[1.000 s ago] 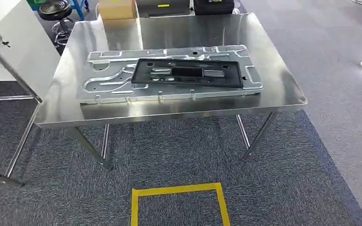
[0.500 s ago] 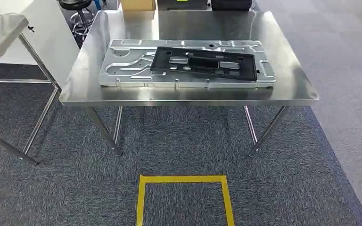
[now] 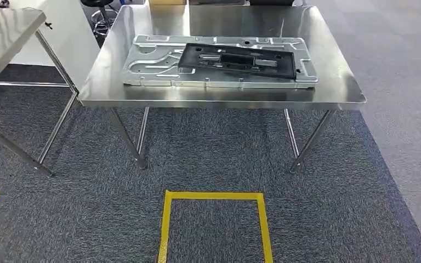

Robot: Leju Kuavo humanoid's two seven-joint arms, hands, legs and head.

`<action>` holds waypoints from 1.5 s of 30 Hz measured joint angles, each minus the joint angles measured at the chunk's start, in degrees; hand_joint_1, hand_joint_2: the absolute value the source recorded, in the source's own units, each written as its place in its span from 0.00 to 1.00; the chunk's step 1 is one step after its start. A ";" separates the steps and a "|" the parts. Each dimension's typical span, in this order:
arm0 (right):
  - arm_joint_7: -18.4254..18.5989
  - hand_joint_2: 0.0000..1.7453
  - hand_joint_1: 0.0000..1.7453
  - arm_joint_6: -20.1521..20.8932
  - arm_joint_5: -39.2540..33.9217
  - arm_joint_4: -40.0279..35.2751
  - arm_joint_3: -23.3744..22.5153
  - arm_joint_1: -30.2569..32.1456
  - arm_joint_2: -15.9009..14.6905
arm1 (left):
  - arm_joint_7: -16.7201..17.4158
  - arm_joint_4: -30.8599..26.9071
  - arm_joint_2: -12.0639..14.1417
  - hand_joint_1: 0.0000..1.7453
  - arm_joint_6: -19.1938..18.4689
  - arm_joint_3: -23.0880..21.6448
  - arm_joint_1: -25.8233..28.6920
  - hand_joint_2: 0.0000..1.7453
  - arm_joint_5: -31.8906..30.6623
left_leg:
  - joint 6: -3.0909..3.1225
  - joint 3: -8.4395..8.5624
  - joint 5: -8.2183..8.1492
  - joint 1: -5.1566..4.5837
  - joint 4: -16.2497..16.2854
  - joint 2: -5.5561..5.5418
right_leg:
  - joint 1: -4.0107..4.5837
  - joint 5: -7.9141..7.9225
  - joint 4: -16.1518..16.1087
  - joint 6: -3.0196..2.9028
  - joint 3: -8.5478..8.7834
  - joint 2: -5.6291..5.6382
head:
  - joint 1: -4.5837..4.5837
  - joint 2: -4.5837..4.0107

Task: Take the parts from the cabinet and place them on the table.

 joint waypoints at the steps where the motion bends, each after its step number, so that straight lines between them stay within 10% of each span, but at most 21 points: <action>1: -0.02 0.00 0.00 0.00 0.00 0.00 -0.02 -0.02 -0.02 | 0.00 0.00 0.00 0.00 0.00 -0.02 -0.06 0.00 0.00 | 0.43 -0.68 0.00 -0.11 0.08 0.03 | -0.07 0.54 -0.01 0.44 -0.16 -0.08 | 0.02 0.00; 4: -0.02 0.00 0.00 0.00 0.11 0.00 -0.07 0.05 -0.02 | 0.00 0.00 0.02 0.00 0.02 -0.04 0.21 0.00 0.00 | 2.13 -1.65 1.64 0.11 -0.22 0.41 | -0.50 0.79 0.29 1.50 -0.64 0.23 | 0.02 0.00; 8: -0.02 0.00 0.00 0.02 0.20 0.15 -0.09 0.09 0.07 | 0.02 0.00 0.02 0.00 0.02 -0.07 0.18 0.00 0.00 | 3.11 -4.86 4.03 -0.23 -0.07 0.51 | -0.54 -11.46 14.29 2.20 -4.65 0.83 | 0.02 0.00; 11: -0.13 0.00 0.00 0.02 0.20 0.15 -0.09 0.04 0.07 | 0.15 0.00 0.04 0.00 0.02 -0.09 0.19 0.00 0.00 | 2.83 -7.30 5.58 -0.35 0.55 0.47 | -0.53 -7.72 14.58 2.12 -1.63 0.84 | 0.02 0.00; 13: -0.15 0.00 0.00 0.02 0.22 0.15 -0.09 -0.07 0.07 | 0.17 0.00 0.04 0.00 0.02 -0.15 0.17 0.00 0.00 | 2.52 -8.65 6.30 -0.38 1.17 0.34 | -0.45 -4.70 5.20 1.42 5.25 1.03 | 0.02 0.00; 15: -0.17 0.00 0.00 0.02 0.35 0.13 -0.11 -0.33 0.00 | 0.20 0.00 -0.11 0.00 0.02 -0.22 0.10 0.00 0.00 | 1.94 -9.35 6.93 -0.63 1.61 0.37 | -0.11 -6.73 -2.72 0.70 9.90 1.42 | 0.00 0.00; 19: 0.15 0.00 0.00 -0.09 0.63 0.20 -0.44 -0.25 0.04 | 0.15 0.00 -0.04 0.00 0.02 -0.50 0.15 0.00 0.02 | 0.53 -9.90 8.11 -0.56 1.65 0.34 | -0.44 -5.23 -3.27 -0.73 8.72 1.06 | 0.02 0.00; 23: 0.46 0.00 0.00 -0.15 0.72 0.20 -0.59 -0.28 0.07 | 0.15 0.00 -0.07 0.00 0.07 -0.63 0.22 0.00 0.02 | -0.30 -13.63 -3.66 -0.07 14.40 0.33 | -0.16 -3.20 -2.74 -1.56 5.70 0.56 | 0.00 0.00; 25: 0.55 0.00 0.00 -0.17 0.74 0.20 -0.66 -0.27 0.07 | 0.15 0.00 -0.07 0.00 0.20 -0.83 0.27 0.00 0.02 | -0.61 -13.48 -2.95 0.01 18.80 0.34 | -0.10 -2.33 -2.33 -1.44 3.84 0.54 | 0.00 0.00; 28: 1.05 0.00 0.00 -0.17 0.74 0.20 -0.89 -0.27 0.18 | 0.30 0.00 -0.04 0.00 0.59 -0.92 0.20 0.00 0.02 | -0.45 -6.37 3.29 0.08 10.33 0.37 | -0.14 -1.21 -1.09 -0.86 1.28 0.46 | 0.00 0.00; 30: 1.60 0.00 0.00 -0.17 0.74 0.20 -0.96 -0.33 0.20 | 0.55 0.00 -0.02 0.00 0.90 -0.92 -0.09 0.00 0.02 | 0.10 -0.35 0.30 -0.27 1.42 0.36 | 0.13 -0.90 0.01 -0.35 0.43 0.43 | 0.02 0.00; 34: 3.28 0.00 0.00 0.02 0.85 0.20 -1.33 -0.46 0.22 | 1.44 0.00 -0.02 0.00 1.46 -0.90 0.21 0.00 0.04 | 2.39 -1.00 0.09 -0.23 -0.15 0.39 | 0.08 0.37 0.14 1.16 -0.10 0.39 | 0.02 0.00; 39: 6.56 0.00 0.00 0.04 1.07 0.42 -1.51 -0.31 0.33 | 2.16 0.00 -0.02 0.00 1.86 -0.90 0.31 0.00 0.04 | 3.41 -2.89 1.58 -0.53 -0.01 0.67 | -0.44 -9.98 16.61 2.22 -6.44 0.85 | 0.02 0.00; 41: 6.95 0.00 0.00 0.04 1.27 0.42 -1.64 -0.25 0.33 | 2.21 0.00 0.02 0.00 1.90 -0.83 0.41 0.00 0.04 | 3.31 -3.29 1.79 -0.61 0.17 0.67 | -0.48 -8.45 15.46 2.13 -4.83 0.85 | 0.02 0.00; 44: 5.99 0.00 0.00 0.00 2.03 0.42 -1.64 -0.29 0.31 | 2.23 0.00 0.00 0.00 1.97 -0.72 0.39 0.00 0.04 | 3.09 -3.17 1.74 -0.64 0.53 0.60 | -0.36 -2.78 1.63 1.09 3.60 0.96 | 0.02 0.00; 45: 5.62 0.00 0.00 -0.02 2.10 0.42 -1.66 -0.36 0.28 | 2.23 0.00 -0.11 0.00 1.97 -0.57 0.35 0.00 0.04 | 2.70 -3.51 1.70 -1.10 0.82 0.59 | 0.09 -3.50 -0.22 0.70 4.33 1.00 | 0.02 0.00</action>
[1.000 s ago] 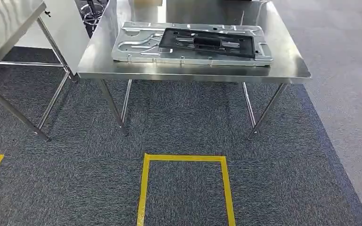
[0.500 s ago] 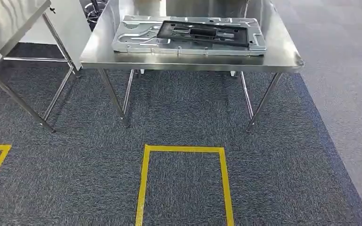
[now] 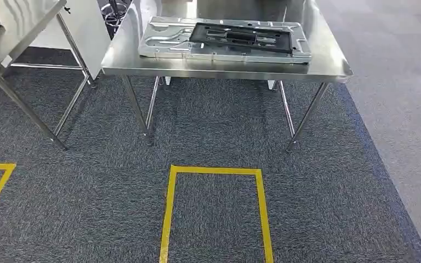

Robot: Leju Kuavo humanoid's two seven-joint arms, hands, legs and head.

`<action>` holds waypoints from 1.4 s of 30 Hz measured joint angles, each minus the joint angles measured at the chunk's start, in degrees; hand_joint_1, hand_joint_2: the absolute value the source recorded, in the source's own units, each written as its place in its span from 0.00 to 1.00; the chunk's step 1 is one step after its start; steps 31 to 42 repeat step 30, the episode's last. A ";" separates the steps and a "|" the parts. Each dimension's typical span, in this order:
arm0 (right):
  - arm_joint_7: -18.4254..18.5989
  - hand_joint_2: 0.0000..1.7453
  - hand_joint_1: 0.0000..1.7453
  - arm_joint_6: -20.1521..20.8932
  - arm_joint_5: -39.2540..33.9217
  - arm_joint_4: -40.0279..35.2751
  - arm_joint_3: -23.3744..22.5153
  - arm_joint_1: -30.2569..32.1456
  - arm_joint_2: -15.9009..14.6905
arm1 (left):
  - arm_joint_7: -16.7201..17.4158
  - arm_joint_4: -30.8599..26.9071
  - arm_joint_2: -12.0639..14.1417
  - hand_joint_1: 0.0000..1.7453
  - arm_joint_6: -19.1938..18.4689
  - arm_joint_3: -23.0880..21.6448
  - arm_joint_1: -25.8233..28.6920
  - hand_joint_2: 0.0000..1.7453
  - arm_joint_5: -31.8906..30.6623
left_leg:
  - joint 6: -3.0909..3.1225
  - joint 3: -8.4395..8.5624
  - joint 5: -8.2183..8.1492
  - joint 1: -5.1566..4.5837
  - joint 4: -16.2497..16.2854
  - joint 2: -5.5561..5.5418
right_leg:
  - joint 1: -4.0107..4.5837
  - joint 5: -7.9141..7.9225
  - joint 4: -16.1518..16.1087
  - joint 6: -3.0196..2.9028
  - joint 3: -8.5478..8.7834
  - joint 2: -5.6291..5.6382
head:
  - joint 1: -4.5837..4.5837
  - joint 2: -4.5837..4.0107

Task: Take the parts from the cabinet and place them on the table.

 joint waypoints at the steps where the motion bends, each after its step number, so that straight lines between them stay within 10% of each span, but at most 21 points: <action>1: -0.44 0.00 0.00 0.00 0.00 0.00 0.00 -0.05 0.00 | -0.02 0.00 0.00 0.00 0.00 0.13 -0.06 0.00 0.00 | -0.29 -0.21 0.14 0.08 0.05 0.04 | -0.01 -0.16 -0.48 -0.22 -0.05 -0.04 | 0.00 0.00; 5: -1.53 0.00 0.00 0.26 -2.23 0.00 -1.18 0.18 -0.04 | -0.13 0.00 0.00 0.00 0.07 0.64 -0.06 0.00 0.00 | -1.52 -0.56 -0.55 0.36 0.69 0.05 | -0.46 0.47 -1.38 -1.43 -0.11 -0.03 | 0.00 0.00; 10: -1.69 0.00 0.00 0.44 -3.91 0.00 -3.12 0.15 -0.02 | -0.35 0.00 -0.02 0.00 0.00 0.64 0.12 0.00 0.00 | -2.53 -8.66 -8.24 0.88 18.19 -0.01 | -0.46 0.61 -1.11 -1.88 -0.60 0.63 | -0.02 0.00; 14: -1.73 0.00 0.00 -0.02 -4.20 0.00 -4.33 0.14 0.15 | -0.66 0.00 0.07 0.00 -0.13 0.61 0.11 0.00 0.00 | -2.75 -1.93 0.72 1.60 3.51 -0.98 | -0.63 0.30 -0.25 -1.32 -0.66 2.12 | -0.02 0.00; 15: -1.77 0.00 0.00 -0.13 -4.22 0.00 -4.66 0.12 0.18 | -0.68 0.00 0.07 0.00 -0.17 0.61 0.08 0.00 0.00 | -2.65 -1.16 -0.38 1.53 1.80 -2.39 | -0.36 0.24 0.05 -0.90 -0.95 2.37 | -0.02 0.00; 20: -1.97 0.00 0.00 -0.22 -4.24 0.00 -5.62 0.39 0.20 | -0.79 0.00 -0.02 0.00 -0.22 0.61 0.03 0.00 0.00 | -0.48 -1.64 0.75 1.51 0.84 -1.05 | -0.72 0.67 0.23 0.84 -1.94 3.31 | -0.02 0.00; 22: -1.93 0.00 0.00 -0.26 -4.15 0.00 -5.81 0.30 0.28 | -0.85 0.00 0.00 0.00 -0.22 0.61 -0.02 0.00 0.00 | -0.05 -1.85 1.02 1.47 0.73 -0.52 | -0.62 -2.97 5.22 1.20 -4.12 1.35 | 0.00 0.00; 23: -1.49 1.00 0.00 -0.26 -3.87 0.00 -5.90 0.19 0.26 | -0.85 0.00 0.00 0.00 -0.22 0.61 0.02 0.00 0.00 | 0.03 -2.01 1.07 1.34 0.74 -0.22 | -0.64 -5.45 10.04 1.37 -6.34 1.08 | 0.00 0.00; 24: -0.90 0.00 0.00 -0.18 -3.30 0.00 -5.88 0.17 0.24 | -0.85 0.00 0.02 0.00 -0.20 0.61 0.13 0.00 0.00 | 0.07 -2.13 1.09 1.24 0.76 0.13 | -0.65 -7.21 14.45 1.46 -8.34 1.00 | 0.00 0.00; 25: -0.33 0.00 0.00 -0.15 -2.77 0.00 -5.88 0.18 0.24 | -0.81 0.00 0.09 0.00 -0.20 0.61 0.18 0.00 0.00 | 0.09 -2.21 1.11 1.16 0.77 0.31 | -0.65 -7.89 17.39 1.48 -9.64 0.97 | 0.00 0.00; 26: 0.20 1.00 0.00 -0.15 -2.49 0.00 -5.88 0.31 0.24 | -0.74 0.00 0.09 0.00 -0.20 0.61 0.18 0.00 0.00 | 0.09 -2.19 1.11 1.09 0.77 0.39 | -0.64 -7.23 17.61 1.40 -9.61 0.95 | 0.00 0.00; 29: 1.92 1.00 0.00 -0.39 -1.86 0.00 -5.88 0.27 0.20 | -0.35 0.00 0.05 0.00 -0.09 0.79 0.04 0.00 0.00 | 0.04 -1.84 1.08 0.93 0.78 0.41 | -0.44 -0.24 4.54 0.40 -2.66 0.77 | 0.00 0.00; 30: 2.14 1.00 0.00 -0.55 -1.81 -0.02 -5.88 0.19 0.17 | -0.26 0.00 0.00 0.00 -0.04 0.83 -0.05 0.00 0.00 | 0.00 -1.83 0.97 0.60 0.94 0.44 | -0.68 0.21 0.66 1.07 -0.81 0.57 | 0.00 0.00; 42: 2.14 1.00 0.00 -0.55 -1.81 -0.02 -5.88 0.19 0.17 | -0.26 0.00 0.00 0.00 -0.04 0.83 -0.05 0.00 0.00 | 0.00 -1.83 0.97 0.60 0.94 0.44 | -0.68 0.21 0.66 1.07 -0.81 0.57 | 0.00 0.00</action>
